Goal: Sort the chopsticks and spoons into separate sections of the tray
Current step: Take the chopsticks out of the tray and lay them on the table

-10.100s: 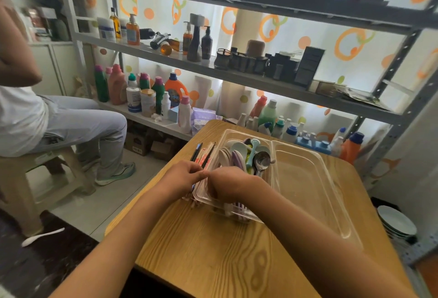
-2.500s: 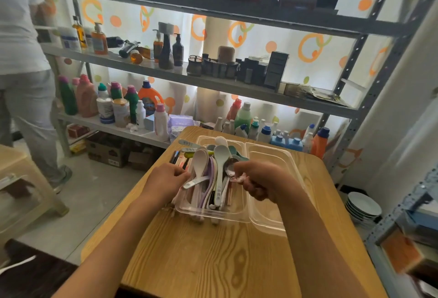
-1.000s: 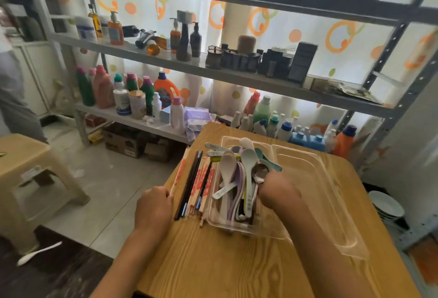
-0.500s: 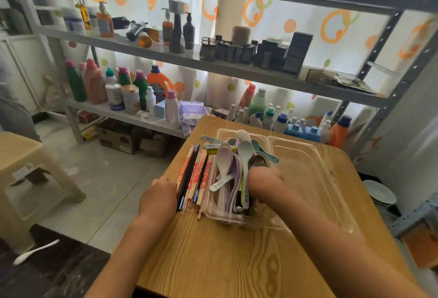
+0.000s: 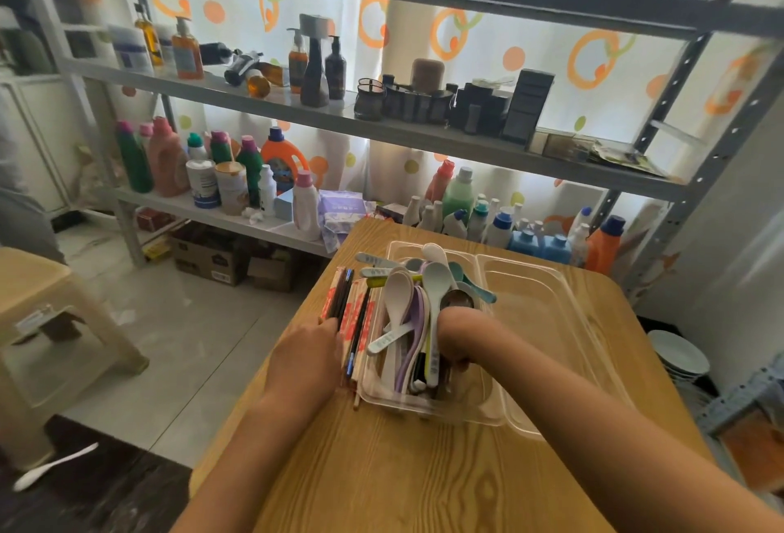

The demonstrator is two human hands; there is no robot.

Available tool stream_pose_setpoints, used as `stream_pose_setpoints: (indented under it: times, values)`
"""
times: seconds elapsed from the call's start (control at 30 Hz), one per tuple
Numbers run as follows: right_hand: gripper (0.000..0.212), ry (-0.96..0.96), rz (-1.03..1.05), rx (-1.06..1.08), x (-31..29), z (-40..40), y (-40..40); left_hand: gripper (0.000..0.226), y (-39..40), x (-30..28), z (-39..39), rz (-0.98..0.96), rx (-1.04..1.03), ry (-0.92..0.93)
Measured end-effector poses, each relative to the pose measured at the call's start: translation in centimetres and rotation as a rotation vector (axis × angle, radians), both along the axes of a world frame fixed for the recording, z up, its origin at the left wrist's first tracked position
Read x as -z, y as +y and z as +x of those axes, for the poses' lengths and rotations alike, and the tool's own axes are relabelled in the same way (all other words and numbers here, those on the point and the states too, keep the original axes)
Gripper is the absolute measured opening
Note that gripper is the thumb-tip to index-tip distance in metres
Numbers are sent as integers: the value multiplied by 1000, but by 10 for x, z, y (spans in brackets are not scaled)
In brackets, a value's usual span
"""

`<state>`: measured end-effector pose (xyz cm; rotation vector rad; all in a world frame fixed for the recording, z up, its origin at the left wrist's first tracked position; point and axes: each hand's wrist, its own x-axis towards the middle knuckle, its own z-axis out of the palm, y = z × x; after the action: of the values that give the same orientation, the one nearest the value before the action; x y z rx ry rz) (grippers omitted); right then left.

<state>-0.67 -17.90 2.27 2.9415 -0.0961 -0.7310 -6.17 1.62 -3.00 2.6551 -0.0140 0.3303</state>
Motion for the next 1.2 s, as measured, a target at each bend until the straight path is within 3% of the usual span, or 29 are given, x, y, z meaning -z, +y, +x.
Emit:
stream_pose_setpoints:
  times: [0.1,0.33,1.2]
  values:
    - [28,0,4,23,2,2,1,32,-21,-8,-1,-257,112,58]
    - [32,-4,34,47,5,6,3,17,-22,-9,2,-430,148,101]
    - [36,-73,216,222,5,1,3,21,-21,-18,4,-379,143,179]
